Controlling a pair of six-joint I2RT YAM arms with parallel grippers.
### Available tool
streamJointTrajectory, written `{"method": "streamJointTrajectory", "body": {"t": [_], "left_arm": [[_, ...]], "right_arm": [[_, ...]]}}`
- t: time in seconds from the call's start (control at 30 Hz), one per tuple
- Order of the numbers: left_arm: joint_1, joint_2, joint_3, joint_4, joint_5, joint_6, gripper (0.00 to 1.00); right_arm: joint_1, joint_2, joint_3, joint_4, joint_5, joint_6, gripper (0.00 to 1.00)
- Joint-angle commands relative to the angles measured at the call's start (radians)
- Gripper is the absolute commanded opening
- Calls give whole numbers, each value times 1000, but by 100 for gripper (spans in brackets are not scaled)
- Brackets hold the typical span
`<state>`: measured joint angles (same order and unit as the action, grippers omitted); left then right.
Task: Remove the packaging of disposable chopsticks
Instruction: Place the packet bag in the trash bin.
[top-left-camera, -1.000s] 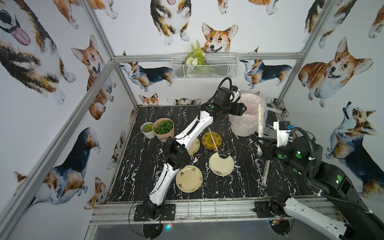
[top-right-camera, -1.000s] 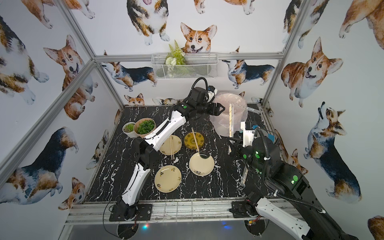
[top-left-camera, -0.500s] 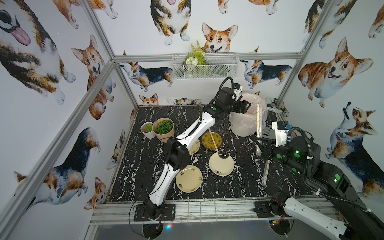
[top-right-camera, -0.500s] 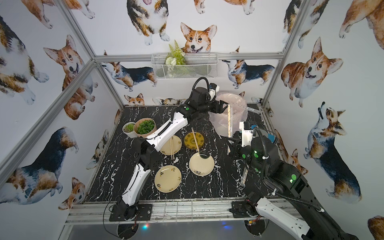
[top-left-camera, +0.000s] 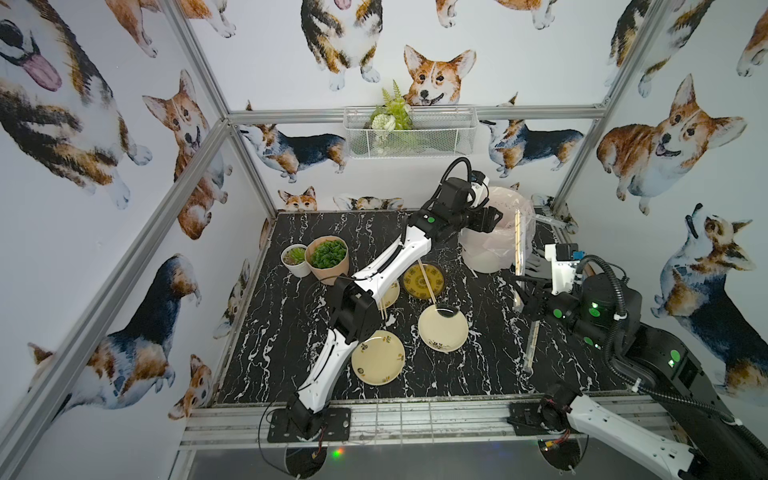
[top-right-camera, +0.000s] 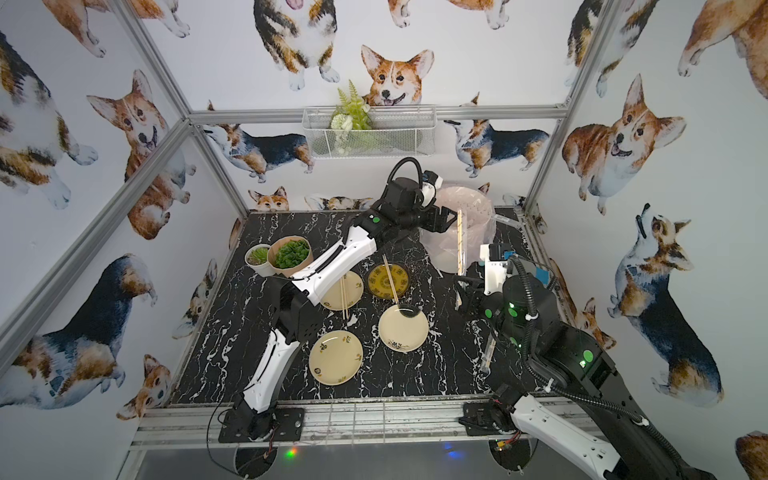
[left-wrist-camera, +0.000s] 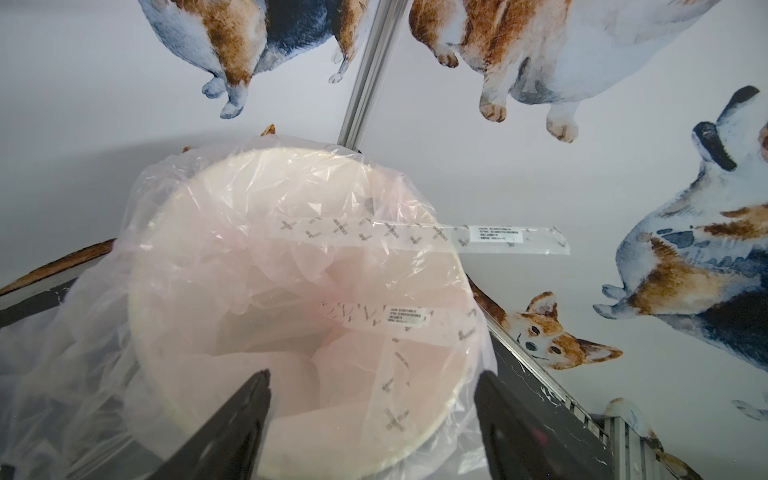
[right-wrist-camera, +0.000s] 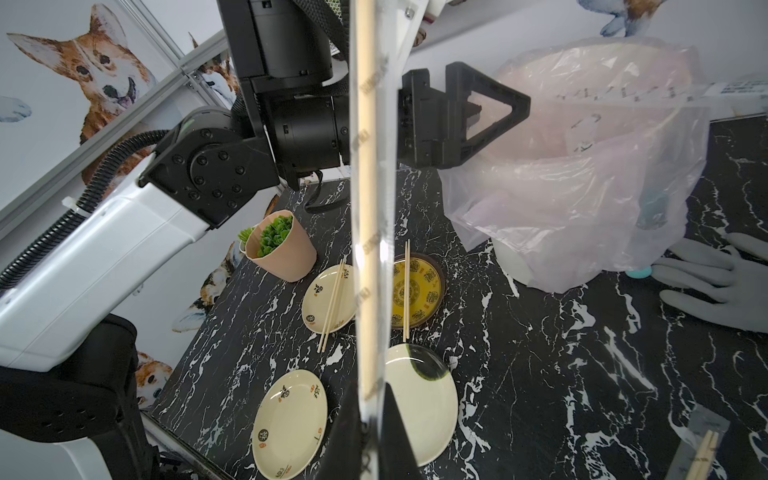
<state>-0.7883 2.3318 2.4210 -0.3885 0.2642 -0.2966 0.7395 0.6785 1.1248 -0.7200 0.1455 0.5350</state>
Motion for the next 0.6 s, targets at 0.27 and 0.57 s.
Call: {"method": "streamJointTrajectory", "body": {"t": [0.27, 0.57], "left_arm": [[-16, 26, 1, -29, 13, 29, 81], [-15, -99, -127, -23, 30, 58, 79]], "right_arm": [[1, 1, -5, 37, -5, 19, 0], [1, 1, -7, 34, 17, 2, 0]]}}
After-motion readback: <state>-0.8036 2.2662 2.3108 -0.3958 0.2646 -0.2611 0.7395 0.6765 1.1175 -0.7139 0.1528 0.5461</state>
